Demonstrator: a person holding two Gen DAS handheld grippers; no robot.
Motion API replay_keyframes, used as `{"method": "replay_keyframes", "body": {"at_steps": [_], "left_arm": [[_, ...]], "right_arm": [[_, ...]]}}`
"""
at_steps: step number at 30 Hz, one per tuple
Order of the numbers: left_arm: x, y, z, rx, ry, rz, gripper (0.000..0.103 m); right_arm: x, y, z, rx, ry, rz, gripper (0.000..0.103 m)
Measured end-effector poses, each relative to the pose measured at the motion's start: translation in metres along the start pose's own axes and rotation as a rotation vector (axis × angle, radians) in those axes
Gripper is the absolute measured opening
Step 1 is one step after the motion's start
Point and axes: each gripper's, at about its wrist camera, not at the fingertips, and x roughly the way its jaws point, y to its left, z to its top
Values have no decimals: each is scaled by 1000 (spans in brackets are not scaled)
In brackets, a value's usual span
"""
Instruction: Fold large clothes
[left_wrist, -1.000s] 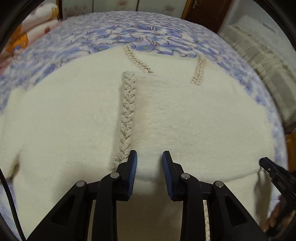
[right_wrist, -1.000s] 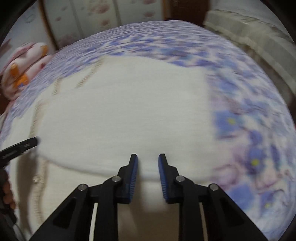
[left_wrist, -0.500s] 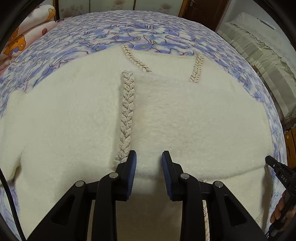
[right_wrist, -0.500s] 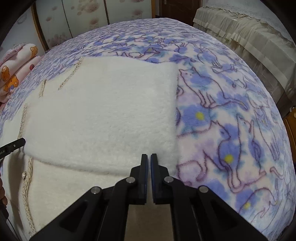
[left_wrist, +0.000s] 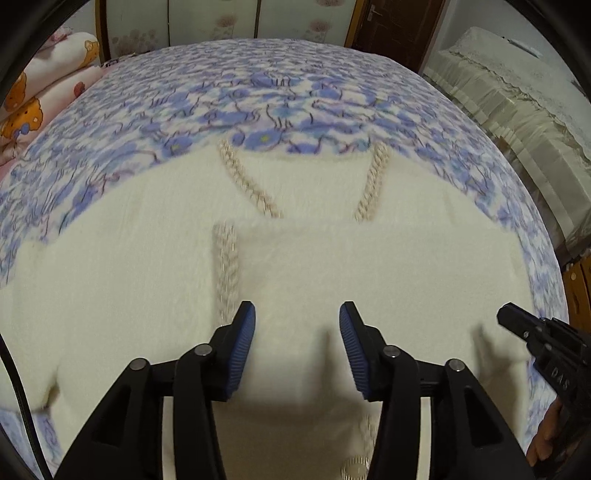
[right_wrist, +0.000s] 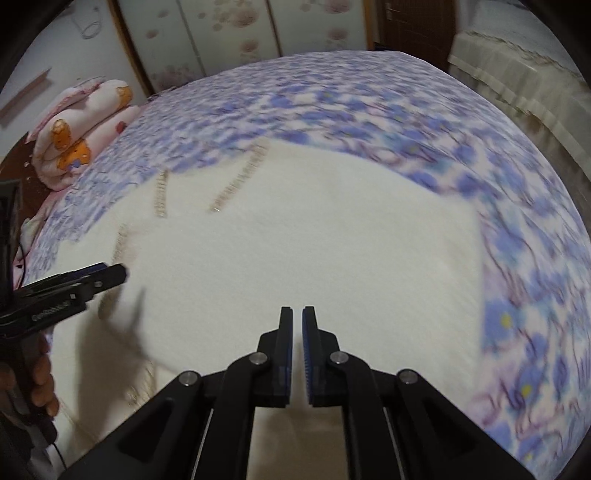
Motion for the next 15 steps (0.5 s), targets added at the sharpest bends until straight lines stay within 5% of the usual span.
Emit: {"method": "replay_keyframes", "body": {"at_steps": [6,9,15], "left_arm": [[38,20,30,-42,25,70,47],[52,37,33,-54,49,130,48],[56,61,28,-70,33,83,65]], "right_arm": [[42,7,43,-6,12,-35,7],[60,-29,51,53,44,-95,7],[45,-115,39,152,4,-194,7]]}}
